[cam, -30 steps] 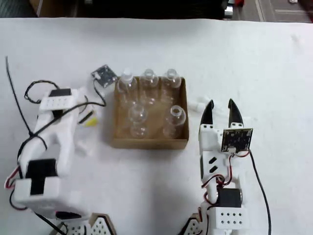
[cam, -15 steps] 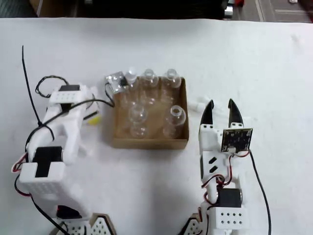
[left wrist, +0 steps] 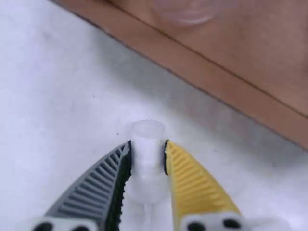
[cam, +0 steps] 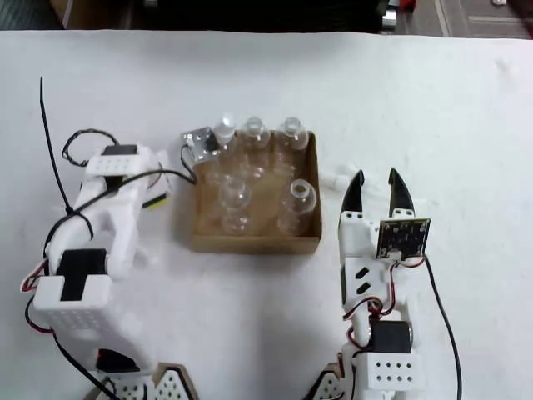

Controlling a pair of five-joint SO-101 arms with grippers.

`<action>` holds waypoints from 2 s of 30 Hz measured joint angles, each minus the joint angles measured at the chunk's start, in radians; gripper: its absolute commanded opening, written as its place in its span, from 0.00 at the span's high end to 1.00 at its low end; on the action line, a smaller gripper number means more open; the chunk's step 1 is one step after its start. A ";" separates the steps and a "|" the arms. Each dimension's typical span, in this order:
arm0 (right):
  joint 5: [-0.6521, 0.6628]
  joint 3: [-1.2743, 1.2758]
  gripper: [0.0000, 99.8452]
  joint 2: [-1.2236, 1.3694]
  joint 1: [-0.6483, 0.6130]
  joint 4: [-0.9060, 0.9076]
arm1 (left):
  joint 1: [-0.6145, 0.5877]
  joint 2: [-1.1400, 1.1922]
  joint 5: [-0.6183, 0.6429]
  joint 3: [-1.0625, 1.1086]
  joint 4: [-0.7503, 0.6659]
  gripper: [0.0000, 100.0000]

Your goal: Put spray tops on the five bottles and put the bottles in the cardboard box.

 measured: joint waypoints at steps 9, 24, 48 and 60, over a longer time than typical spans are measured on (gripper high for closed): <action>0.000 0.000 0.84 0.000 0.000 0.000 | 0.000 -0.032 0.000 0.000 0.046 0.97; 0.000 0.000 0.84 0.000 0.000 0.000 | 0.000 -0.414 0.003 0.000 0.270 0.97; 0.006 0.000 0.84 0.000 0.000 0.000 | 0.129 -1.128 0.615 0.011 0.358 0.98; 0.006 0.000 0.84 0.000 0.000 0.000 | 0.130 -1.363 1.112 0.299 -0.064 0.98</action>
